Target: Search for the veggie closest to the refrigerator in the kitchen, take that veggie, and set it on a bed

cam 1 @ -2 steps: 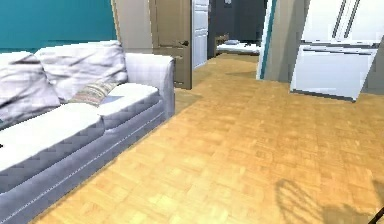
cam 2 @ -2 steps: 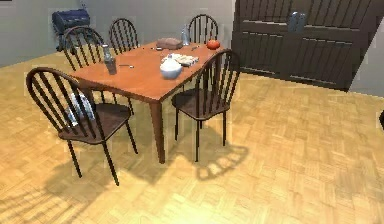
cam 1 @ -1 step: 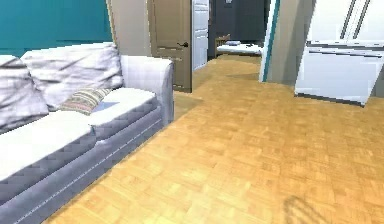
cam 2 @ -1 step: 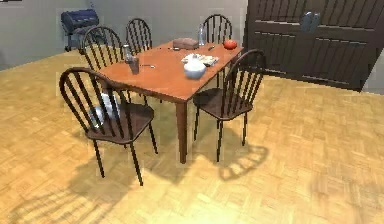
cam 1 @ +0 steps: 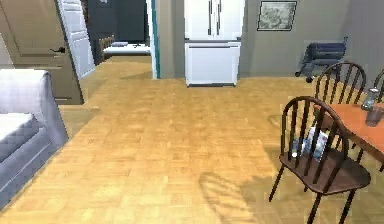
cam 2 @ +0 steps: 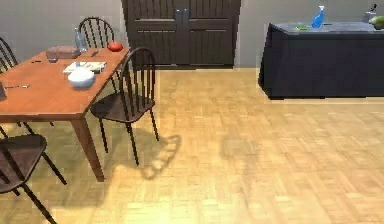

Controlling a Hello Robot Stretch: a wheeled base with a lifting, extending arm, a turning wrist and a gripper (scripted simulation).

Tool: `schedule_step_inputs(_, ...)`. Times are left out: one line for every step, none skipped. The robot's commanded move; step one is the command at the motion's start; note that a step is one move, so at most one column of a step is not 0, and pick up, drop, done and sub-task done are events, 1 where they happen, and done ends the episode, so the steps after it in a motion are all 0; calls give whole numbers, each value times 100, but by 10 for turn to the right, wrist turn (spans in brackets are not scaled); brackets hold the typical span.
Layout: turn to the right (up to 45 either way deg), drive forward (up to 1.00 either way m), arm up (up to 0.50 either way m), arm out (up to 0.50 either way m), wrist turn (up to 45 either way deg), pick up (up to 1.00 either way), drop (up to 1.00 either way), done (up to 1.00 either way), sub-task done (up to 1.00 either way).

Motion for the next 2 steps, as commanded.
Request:
schedule_step_inputs(0,100,0,0,0,0,0,0,0)
schedule_step_inputs(0,55,0,0,0,0,0,0,0)
